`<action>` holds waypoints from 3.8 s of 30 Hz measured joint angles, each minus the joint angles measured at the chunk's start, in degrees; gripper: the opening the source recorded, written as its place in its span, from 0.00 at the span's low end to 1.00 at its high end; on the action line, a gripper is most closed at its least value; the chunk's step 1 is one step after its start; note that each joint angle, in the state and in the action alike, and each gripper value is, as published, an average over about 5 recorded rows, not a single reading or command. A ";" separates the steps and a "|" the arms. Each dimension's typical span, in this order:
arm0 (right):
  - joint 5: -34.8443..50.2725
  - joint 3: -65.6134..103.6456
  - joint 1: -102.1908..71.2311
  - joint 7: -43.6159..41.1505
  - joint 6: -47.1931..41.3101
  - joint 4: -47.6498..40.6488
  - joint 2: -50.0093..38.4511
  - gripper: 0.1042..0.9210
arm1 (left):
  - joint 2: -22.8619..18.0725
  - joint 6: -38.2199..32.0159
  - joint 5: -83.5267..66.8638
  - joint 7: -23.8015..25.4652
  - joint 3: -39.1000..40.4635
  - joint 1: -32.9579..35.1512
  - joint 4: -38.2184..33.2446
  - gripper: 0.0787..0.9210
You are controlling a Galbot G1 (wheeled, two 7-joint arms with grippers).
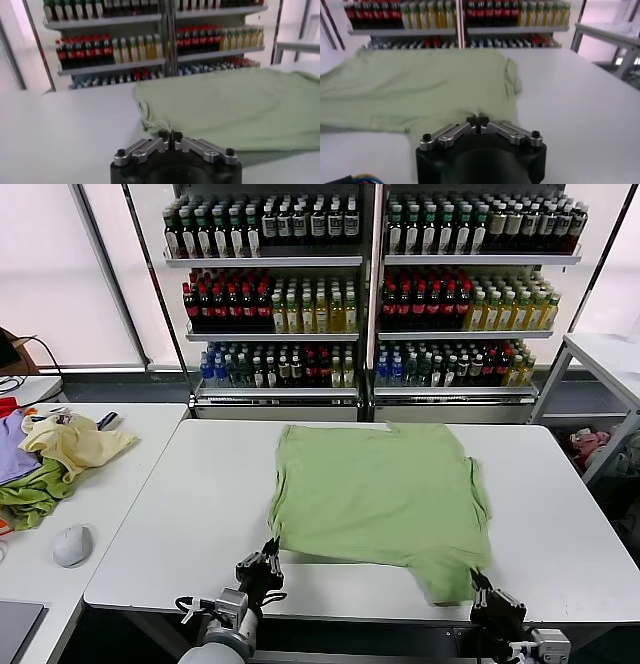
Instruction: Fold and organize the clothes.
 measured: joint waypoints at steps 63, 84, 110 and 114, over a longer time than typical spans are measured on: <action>-5.74 -6.25 25.73 0.18 -3.54 -23.37 -4.35 0.70 | -0.05 0.87 3.72 -1.23 7.47 -23.72 21.47 0.82; 1.30 -8.22 28.76 2.21 -10.52 -27.54 -4.03 0.68 | -2.08 5.74 -3.66 -3.65 8.83 -28.10 27.39 0.63; 2.30 -6.45 22.01 -0.27 -7.42 -21.54 -7.00 0.03 | 0.16 11.09 -8.45 -1.85 6.79 -22.63 21.78 0.04; 1.72 -5.59 19.00 -0.46 -7.30 -18.57 -7.32 0.03 | 1.09 11.45 -8.74 -1.77 5.87 -19.73 18.21 0.04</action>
